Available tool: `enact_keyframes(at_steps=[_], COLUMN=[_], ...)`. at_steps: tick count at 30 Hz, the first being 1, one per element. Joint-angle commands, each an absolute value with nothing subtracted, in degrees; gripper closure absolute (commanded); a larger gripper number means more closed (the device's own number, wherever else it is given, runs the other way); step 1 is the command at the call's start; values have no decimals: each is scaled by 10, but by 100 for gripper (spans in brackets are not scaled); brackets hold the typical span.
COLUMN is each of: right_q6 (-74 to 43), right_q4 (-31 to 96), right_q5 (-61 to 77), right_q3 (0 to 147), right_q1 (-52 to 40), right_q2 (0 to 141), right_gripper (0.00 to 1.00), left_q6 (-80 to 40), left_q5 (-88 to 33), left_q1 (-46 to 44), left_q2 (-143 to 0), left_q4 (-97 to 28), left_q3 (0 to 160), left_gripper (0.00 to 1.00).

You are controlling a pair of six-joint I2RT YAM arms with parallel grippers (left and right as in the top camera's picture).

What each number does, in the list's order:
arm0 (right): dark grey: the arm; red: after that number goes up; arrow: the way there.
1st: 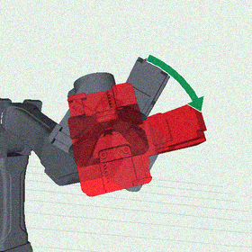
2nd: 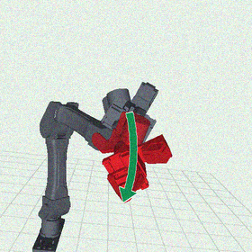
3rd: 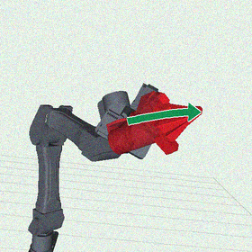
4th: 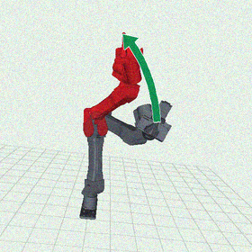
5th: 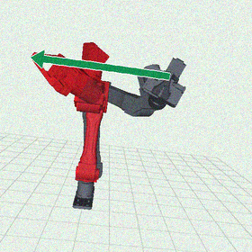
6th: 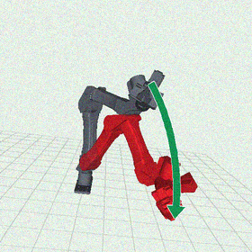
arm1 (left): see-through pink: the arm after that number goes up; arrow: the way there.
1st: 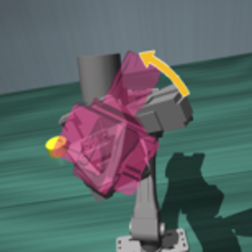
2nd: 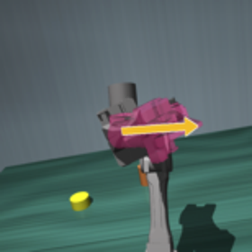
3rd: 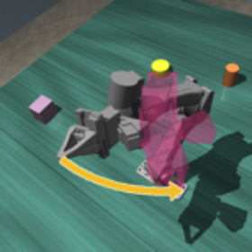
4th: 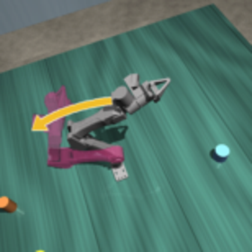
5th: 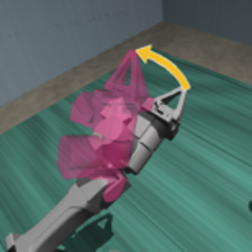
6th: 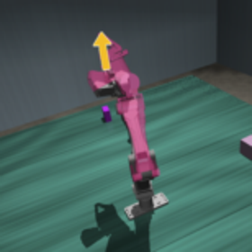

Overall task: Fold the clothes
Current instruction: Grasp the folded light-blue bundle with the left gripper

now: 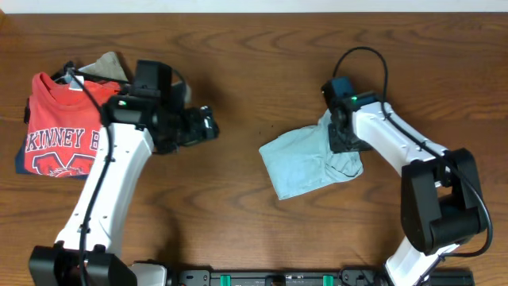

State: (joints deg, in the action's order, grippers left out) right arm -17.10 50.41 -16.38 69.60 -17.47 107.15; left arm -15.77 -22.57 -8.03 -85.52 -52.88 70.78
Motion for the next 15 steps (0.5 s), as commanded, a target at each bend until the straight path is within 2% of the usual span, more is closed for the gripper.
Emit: enact_keyframes(at_steps=[1,8,15], right_q6=[-149,-149,-149], right_q4=[508,521,521], right_q5=[-143,-135,-135], right_q3=[701,702,702], right_q1=[-173,-170,-159], right_q2=[1071,1008,927], right_gripper=[51,50,43], left_q6=[-137,-137,-172], left_q5=[-281,-315,-316], left_q1=[-109,-182,-215], left_q2=[-865,-911,-992], left_q4=[-502,-418,-388], left_q3=[681,651,651], left_gripper=[5,3,2])
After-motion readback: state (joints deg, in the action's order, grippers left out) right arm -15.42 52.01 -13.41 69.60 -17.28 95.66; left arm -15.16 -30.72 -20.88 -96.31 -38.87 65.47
